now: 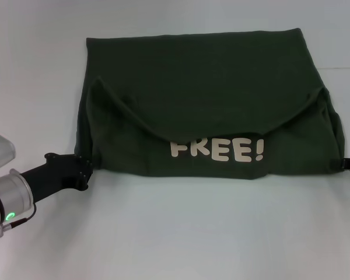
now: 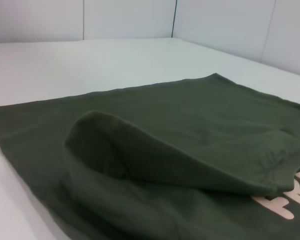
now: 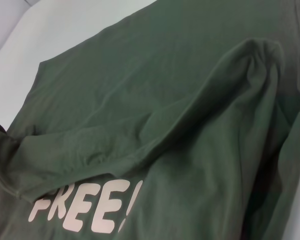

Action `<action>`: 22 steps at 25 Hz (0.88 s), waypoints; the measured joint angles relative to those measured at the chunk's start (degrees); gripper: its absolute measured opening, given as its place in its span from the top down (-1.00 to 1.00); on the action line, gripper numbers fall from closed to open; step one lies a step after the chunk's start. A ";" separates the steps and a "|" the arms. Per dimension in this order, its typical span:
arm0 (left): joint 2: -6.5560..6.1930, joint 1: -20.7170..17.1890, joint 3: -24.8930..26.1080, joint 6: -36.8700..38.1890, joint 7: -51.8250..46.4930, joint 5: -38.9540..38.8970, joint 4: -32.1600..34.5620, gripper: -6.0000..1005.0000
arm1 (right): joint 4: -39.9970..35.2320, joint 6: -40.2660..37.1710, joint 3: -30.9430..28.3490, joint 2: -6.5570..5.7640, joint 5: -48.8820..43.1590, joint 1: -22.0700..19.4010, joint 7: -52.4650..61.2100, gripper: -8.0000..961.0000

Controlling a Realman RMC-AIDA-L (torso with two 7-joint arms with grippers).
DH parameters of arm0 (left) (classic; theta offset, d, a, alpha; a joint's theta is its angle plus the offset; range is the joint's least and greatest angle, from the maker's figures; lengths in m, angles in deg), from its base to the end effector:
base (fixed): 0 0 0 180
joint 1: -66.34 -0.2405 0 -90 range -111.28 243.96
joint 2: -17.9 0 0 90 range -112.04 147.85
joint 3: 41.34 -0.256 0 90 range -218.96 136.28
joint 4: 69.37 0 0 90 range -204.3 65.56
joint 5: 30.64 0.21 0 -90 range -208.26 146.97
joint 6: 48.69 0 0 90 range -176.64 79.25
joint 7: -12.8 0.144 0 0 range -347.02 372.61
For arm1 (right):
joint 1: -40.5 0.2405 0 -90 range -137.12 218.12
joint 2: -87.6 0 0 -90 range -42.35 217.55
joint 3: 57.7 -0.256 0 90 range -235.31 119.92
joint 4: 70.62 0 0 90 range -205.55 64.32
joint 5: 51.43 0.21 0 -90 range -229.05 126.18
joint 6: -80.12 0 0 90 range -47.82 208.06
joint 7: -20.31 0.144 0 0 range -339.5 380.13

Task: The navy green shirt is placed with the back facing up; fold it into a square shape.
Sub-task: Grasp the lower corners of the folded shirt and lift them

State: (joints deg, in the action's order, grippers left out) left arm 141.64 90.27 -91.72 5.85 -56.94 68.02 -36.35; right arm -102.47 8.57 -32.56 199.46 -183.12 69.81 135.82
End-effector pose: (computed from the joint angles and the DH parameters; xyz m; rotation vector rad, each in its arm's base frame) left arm -0.3153 0.3431 -0.0410 -2.2803 -0.7709 -0.4479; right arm 0.3673 0.3402 0.0548 -2.0427 1.5861 0.4583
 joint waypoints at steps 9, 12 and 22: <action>0.12 -2.66 0.06 2.92 -2.84 0.05 2.98 0.97 | -0.06 -2.11 -0.20 -0.39 2.32 -1.44 -3.10 0.93; 0.11 -5.42 0.42 7.06 -6.12 0.06 5.84 0.98 | -0.06 -5.11 -0.90 -0.65 4.64 -3.41 -5.52 0.93; -0.06 -12.51 7.59 25.76 -12.33 0.45 9.21 0.98 | -1.24 -20.07 -7.58 -1.29 6.49 -10.96 -14.63 0.93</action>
State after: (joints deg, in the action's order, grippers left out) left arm 141.58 77.76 -84.14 31.62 -69.27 68.47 -27.14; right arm -103.71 -11.51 -40.14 198.17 -176.63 58.84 121.19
